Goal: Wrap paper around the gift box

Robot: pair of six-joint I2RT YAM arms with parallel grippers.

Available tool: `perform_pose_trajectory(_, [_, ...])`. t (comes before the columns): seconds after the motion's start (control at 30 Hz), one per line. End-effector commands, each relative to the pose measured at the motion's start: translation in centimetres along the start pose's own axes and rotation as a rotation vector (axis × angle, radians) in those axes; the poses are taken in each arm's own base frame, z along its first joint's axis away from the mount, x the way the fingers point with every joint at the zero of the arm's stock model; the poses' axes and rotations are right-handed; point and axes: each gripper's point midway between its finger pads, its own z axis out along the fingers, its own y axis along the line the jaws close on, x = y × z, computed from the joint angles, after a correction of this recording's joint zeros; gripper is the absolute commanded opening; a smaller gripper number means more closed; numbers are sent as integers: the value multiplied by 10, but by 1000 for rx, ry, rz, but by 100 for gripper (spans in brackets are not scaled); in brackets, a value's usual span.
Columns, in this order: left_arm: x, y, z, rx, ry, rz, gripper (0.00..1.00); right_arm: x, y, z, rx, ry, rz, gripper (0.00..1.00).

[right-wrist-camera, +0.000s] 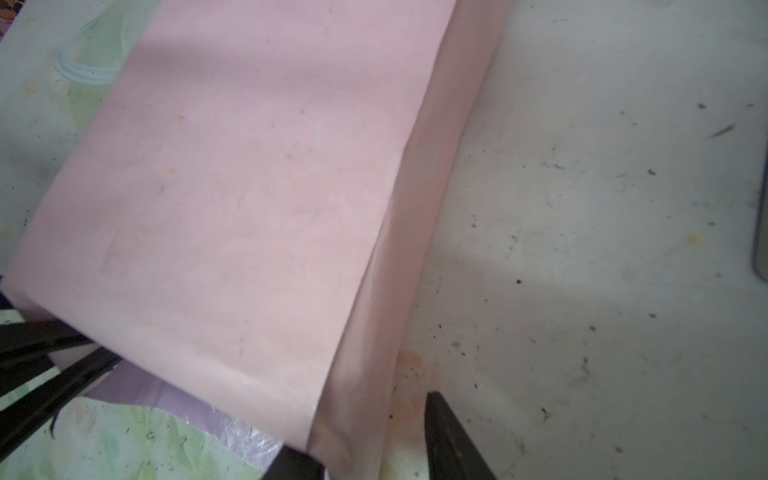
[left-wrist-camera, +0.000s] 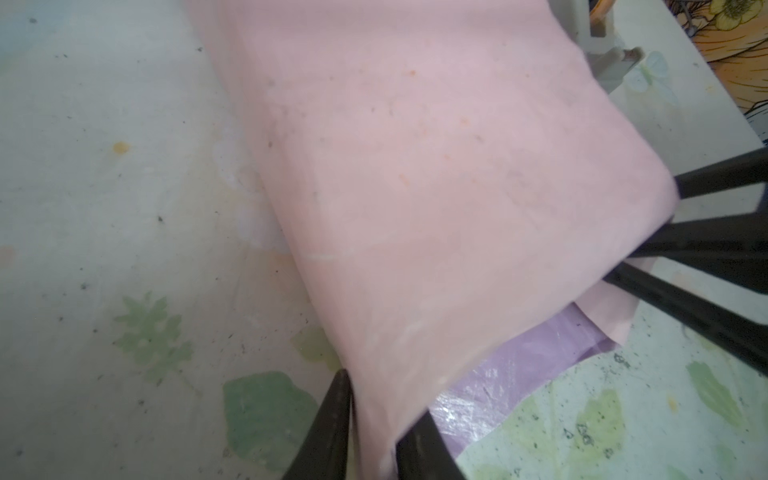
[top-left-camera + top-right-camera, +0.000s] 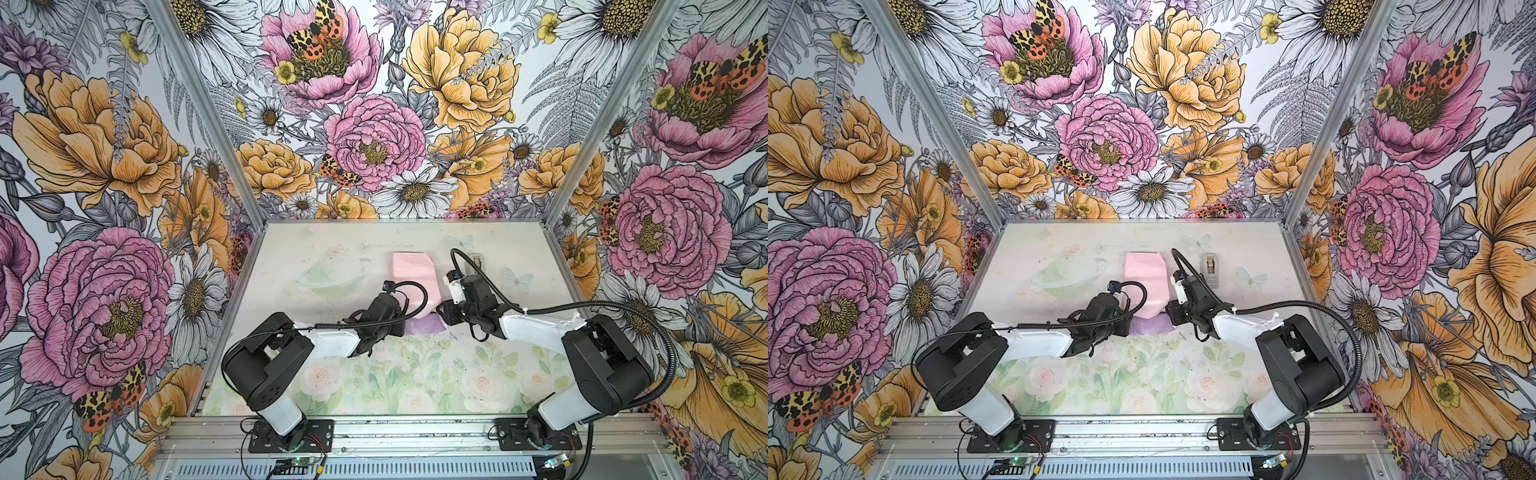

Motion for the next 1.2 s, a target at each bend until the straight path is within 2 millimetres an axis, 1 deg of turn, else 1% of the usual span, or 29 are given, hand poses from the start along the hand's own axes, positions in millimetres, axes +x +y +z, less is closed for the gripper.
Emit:
perform_pose_trajectory(0.0, [-10,-4,3,-12,-25,30,19,-4,-3,0,29,-53,18,32])
perform_pose_trajectory(0.1, [-12,-4,5,-16,-29,35,15,-5,-3,-1,23,-80,39,26])
perform_pose_trajectory(0.2, [-13,-5,6,-19,-30,39,12,-3,-4,0,32,-86,50,23])
perform_pose_trajectory(0.3, [-12,-5,8,-22,-28,43,11,-2,-5,3,43,-82,55,23])
perform_pose_trajectory(0.37, [-12,-6,8,-22,-27,45,11,-1,-5,4,49,-81,55,29])
perform_pose_trajectory(0.43, [-12,-7,7,-21,-31,41,15,-1,-5,4,53,-83,57,34])
perform_pose_trajectory(0.5, [-12,-8,6,-19,-31,35,19,-3,-4,4,47,-87,58,33])
perform_pose_trajectory(0.63, [-9,-13,6,-19,-33,29,25,-4,1,7,25,-81,58,26])
perform_pose_trajectory(0.77, [-7,-14,5,-15,-29,6,33,-3,-4,9,51,-77,62,19])
perform_pose_trajectory(0.87, [-11,-13,-8,-6,-52,-27,42,-2,-6,8,68,-77,70,14])
perform_pose_trajectory(1.0, [-17,-8,-34,9,-100,-75,52,-1,-2,3,53,-88,102,8])
perform_pose_trajectory(1.17, [-20,9,-63,11,-148,-132,58,1,12,-1,30,-103,140,4])
